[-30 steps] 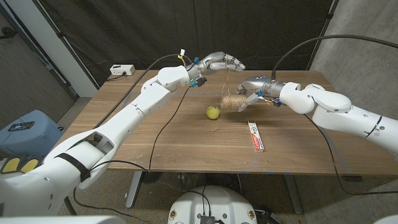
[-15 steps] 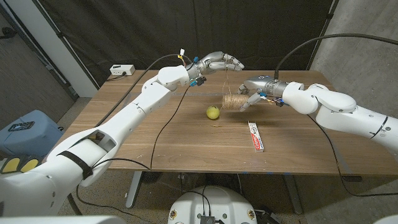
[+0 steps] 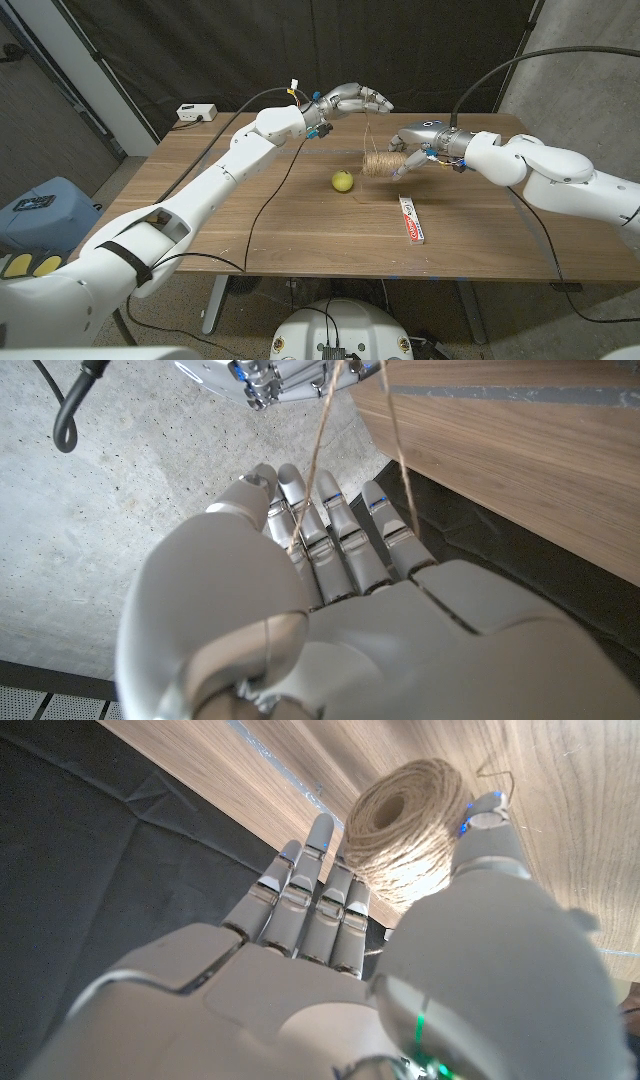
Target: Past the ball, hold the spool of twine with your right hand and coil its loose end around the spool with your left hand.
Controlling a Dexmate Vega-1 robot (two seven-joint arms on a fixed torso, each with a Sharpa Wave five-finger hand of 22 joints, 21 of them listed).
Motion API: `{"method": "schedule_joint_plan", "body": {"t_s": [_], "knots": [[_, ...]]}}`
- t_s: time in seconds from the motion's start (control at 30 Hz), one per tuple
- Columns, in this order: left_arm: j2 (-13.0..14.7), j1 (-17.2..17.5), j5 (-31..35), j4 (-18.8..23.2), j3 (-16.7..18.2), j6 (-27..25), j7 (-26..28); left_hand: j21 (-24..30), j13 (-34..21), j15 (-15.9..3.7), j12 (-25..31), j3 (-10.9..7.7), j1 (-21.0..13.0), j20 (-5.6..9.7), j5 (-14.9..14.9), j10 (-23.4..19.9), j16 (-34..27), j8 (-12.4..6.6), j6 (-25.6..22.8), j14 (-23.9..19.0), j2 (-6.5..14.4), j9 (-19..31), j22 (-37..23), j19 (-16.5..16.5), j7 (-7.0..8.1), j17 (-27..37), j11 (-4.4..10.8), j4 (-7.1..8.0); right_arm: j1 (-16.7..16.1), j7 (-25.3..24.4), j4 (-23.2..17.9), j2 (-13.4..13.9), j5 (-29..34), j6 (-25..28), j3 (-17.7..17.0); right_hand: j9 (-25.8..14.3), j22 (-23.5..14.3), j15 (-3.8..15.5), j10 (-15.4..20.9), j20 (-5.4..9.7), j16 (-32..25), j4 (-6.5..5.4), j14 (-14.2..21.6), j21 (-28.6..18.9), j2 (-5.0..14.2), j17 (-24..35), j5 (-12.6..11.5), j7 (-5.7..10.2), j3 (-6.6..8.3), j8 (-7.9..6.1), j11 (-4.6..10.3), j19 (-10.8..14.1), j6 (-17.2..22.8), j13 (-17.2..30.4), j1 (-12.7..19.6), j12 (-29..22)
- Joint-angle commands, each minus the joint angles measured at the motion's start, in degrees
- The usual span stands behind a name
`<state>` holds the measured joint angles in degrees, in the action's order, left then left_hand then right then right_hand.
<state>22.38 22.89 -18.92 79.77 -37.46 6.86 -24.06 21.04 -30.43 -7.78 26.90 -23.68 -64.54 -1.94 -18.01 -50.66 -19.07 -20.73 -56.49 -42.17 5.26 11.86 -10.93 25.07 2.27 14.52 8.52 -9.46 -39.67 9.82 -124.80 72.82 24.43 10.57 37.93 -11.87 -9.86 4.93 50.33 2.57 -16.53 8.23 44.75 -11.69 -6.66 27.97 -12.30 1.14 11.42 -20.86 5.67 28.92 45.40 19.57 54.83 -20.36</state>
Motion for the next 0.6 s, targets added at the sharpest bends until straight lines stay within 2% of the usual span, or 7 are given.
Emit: {"method": "schedule_joint_plan", "body": {"t_s": [0.03,0.6], "knots": [[-0.4,0.2,0.0,0.0,-0.2,0.2,-0.1,0.2,-0.2,-0.03,-0.2,0.06,-0.2,0.2,-0.3,-0.2,0.2,0.29,0.0,-0.1,0.3,0.2,-0.2,-0.1,0.14,0.2,0.1,0.04,-3.1,-2.5,-3.4,3.9,-2.5,-0.4,-2.8,-0.7,-0.2,8.38,5.8,2.25,0.2,-0.09,0.6,0.2,10.0,0.1,-0.2,9.58,-0.24,-1.19,5.25,0.3,11.1,0.2,9.2,-0.3],[0.1,0.3,0.3,0.8,-0.1,-0.4,0.4,0.3,-0.3,-0.07,-0.5,0.17,-0.2,0.21,-0.2,-0.1,0.2,0.46,0.2,-0.2,0.3,0.2,-0.2,-0.2,0.09,0.4,0.07,0.11,-5.0,-6.0,-4.9,6.1,-6.5,-4.3,-5.5,-0.7,-0.2,8.39,5.8,2.31,0.4,-0.06,0.8,0.2,10.1,0.2,-0.1,9.69,-0.39,-1.21,5.39,0.4,11.2,0.3,9.2,-0.3]]}}
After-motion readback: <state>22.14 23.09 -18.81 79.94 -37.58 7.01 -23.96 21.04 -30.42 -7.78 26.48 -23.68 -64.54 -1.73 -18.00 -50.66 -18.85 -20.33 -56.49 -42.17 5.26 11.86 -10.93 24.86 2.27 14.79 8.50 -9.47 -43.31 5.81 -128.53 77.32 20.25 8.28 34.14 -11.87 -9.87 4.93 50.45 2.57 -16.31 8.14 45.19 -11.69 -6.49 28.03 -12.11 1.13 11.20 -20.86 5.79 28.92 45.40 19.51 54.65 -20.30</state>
